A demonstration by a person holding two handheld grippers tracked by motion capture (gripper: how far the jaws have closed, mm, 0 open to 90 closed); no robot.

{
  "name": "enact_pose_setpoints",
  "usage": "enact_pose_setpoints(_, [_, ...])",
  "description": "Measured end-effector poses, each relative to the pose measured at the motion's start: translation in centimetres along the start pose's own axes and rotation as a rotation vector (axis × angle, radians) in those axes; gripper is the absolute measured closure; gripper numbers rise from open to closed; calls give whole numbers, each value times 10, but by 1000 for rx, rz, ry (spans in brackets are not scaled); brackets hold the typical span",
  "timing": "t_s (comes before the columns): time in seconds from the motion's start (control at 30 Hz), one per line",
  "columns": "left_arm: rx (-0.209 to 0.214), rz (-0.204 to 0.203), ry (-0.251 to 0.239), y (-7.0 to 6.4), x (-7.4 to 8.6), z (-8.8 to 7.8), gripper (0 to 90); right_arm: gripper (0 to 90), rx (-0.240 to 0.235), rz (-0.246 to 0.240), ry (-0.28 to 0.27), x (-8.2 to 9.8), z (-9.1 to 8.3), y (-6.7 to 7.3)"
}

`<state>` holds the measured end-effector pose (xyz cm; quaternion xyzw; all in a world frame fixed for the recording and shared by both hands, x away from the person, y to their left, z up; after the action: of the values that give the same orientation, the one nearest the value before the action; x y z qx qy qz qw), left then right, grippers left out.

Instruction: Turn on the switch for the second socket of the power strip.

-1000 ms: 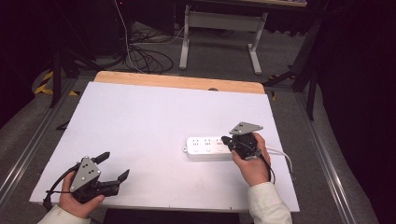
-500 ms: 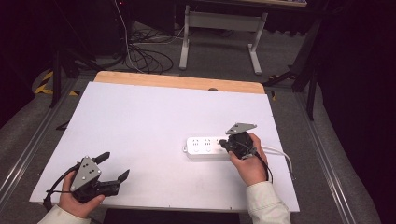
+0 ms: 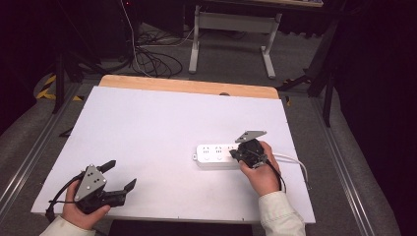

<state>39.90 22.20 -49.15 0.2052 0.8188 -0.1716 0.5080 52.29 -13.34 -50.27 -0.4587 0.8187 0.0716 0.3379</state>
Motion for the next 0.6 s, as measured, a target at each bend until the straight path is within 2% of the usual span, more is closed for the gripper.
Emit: enact_pose_setpoints(0.6, [-2, -4, 0, 0, 0, 0, 145, 900, -1, -3, 14, 1, 3, 2])
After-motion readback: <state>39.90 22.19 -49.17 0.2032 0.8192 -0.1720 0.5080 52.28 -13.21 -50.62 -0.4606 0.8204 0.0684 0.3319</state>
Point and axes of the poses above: each handheld gripper's, and its own axes: z roughly forward along the jaws, x roughly out of its underside, y roughly to its left, the point moved 8 cm from there along z, roughly forward along the jaws, and after that the axes turned 11 degrees about -z, right-handed, at the moved point
